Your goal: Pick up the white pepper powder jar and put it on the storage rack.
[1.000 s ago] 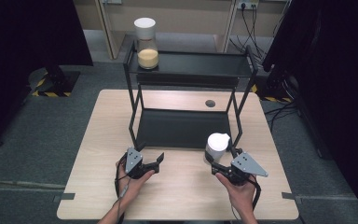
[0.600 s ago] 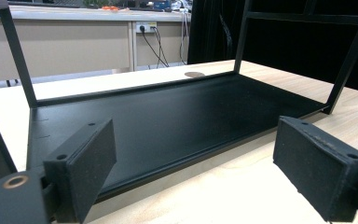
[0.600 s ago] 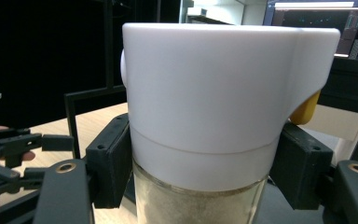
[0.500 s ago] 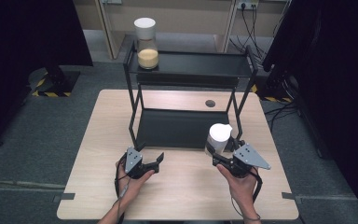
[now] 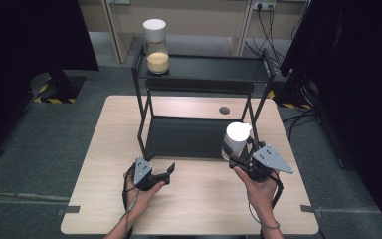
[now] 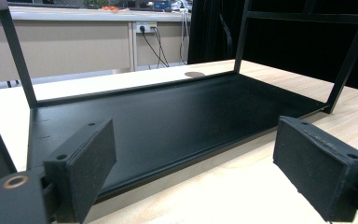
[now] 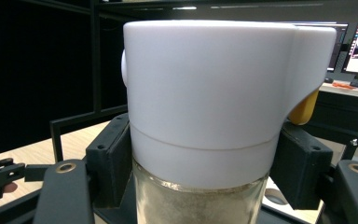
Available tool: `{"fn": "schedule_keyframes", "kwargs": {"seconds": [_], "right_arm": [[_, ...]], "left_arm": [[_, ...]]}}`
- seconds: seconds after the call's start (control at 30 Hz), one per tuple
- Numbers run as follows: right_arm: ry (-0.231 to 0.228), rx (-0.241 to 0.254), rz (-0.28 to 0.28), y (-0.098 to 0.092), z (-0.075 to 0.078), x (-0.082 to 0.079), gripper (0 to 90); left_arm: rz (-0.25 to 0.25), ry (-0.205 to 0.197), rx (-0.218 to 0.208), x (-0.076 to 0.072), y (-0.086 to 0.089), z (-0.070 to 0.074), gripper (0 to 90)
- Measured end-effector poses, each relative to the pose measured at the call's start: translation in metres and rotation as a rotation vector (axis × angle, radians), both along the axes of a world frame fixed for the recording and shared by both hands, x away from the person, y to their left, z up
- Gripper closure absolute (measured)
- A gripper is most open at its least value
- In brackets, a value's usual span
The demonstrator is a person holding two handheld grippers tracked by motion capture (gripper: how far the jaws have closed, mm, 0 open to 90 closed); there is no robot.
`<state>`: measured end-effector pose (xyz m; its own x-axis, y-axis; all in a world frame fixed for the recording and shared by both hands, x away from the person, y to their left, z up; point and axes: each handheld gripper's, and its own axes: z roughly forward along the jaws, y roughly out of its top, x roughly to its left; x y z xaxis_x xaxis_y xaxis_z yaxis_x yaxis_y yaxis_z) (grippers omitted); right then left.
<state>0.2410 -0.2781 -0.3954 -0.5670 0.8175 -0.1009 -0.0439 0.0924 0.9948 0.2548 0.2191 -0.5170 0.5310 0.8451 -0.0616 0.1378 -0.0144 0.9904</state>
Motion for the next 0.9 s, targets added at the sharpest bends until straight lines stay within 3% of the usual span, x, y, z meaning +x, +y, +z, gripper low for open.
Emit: {"fn": "schedule_keyframes", "kwargs": {"seconds": [0.9], "right_arm": [[-0.04, 0.022, -0.05, -0.004, 0.038, 0.017, 30.5]], "left_arm": [[-0.002, 0.0, 0.003, 0.0, 0.0, 0.0, 12.3]]}}
